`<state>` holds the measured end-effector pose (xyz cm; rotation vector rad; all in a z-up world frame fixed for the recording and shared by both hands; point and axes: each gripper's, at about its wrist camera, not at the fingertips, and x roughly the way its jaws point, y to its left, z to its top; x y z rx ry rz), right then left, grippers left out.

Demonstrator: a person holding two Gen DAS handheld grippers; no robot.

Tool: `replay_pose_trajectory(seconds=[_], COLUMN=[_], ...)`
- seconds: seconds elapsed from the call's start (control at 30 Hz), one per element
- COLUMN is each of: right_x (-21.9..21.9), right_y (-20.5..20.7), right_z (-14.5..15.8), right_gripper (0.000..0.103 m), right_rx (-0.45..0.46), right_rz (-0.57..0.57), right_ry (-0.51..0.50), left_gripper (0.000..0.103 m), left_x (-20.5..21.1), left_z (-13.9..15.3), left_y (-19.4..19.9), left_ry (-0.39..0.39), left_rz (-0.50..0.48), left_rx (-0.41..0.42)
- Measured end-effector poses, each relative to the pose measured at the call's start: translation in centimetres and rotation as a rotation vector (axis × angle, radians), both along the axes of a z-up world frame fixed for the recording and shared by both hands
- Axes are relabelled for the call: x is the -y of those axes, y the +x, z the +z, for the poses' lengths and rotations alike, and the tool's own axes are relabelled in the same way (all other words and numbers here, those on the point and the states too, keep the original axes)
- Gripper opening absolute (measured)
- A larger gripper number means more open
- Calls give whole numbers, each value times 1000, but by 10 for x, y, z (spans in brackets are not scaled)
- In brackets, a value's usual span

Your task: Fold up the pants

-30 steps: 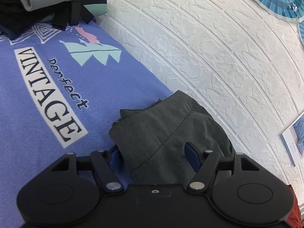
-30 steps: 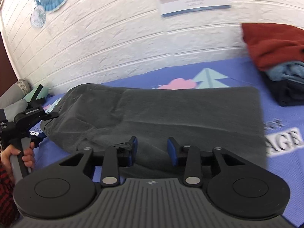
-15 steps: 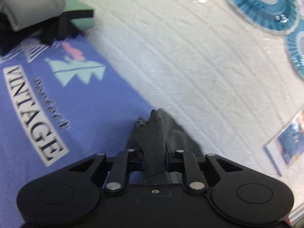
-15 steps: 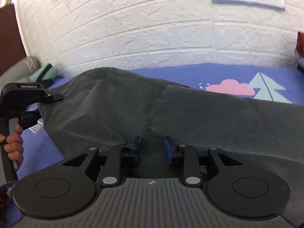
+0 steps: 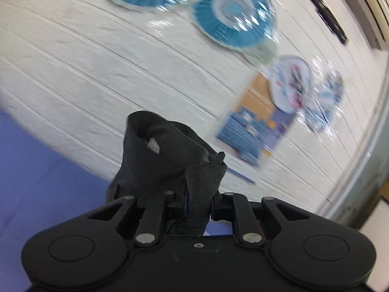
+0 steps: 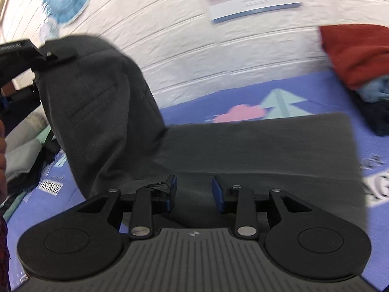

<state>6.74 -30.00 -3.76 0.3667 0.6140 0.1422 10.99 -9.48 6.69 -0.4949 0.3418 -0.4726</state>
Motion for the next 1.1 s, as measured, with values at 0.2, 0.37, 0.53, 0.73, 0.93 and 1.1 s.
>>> replay_pose_trajectory(seconds=[0.2,0.37,0.53,0.73,0.93,1.1], right_x=[50,92,121,118,97,78], right_y=[-34,-64,-86,-83,-43,-10], right_z=[1,-6,-11,-7,-18,-27], right_gripper=[69,79,82,103,103,29], right_rx=[14,-1,29,116,69,7], right_rz=[-129,-249,-319,-241,-160,-117], right_ry=[16,20,79,210,252,275], left_gripper=[103,103,103,103,103,103], left_x=[85,138,123,77,33,36], left_z=[-30,-84,-72,-42,-74,-81], left_y=[-8,-24,-46,-58,-23,-22], left_ry=[119,289,191,283,300,345], left_rz=[-175,-283,-335,-126,29,16], left_rx=[-83,-196,-205,-57,-210,-219])
